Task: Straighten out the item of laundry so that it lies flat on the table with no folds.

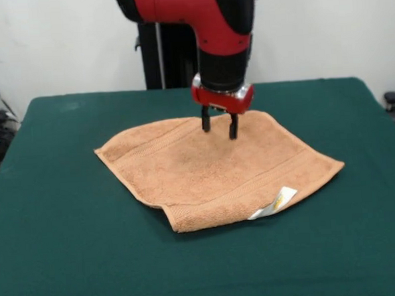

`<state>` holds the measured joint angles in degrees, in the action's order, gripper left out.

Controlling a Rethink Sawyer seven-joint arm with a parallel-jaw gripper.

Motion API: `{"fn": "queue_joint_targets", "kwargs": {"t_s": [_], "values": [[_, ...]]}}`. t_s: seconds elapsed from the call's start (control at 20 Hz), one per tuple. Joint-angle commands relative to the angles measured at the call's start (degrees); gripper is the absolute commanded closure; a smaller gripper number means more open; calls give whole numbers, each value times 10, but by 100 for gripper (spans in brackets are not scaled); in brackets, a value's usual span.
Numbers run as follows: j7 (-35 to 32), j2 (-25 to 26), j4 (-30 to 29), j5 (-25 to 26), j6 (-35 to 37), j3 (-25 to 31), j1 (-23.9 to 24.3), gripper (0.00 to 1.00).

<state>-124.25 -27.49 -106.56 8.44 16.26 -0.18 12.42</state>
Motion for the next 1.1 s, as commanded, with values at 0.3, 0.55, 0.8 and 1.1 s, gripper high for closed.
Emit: {"fn": "queue_joint_targets", "kwargs": {"t_s": [0.3,0.55,0.8,1.1], "values": [[-75,134,67,-7,-99,23,-31,0],[-80,146,56,-6,-115,22,-32,0],[-92,109,-6,-7,-110,28,-29,0],[-104,59,-78,-8,-109,28,-25,0]]}}
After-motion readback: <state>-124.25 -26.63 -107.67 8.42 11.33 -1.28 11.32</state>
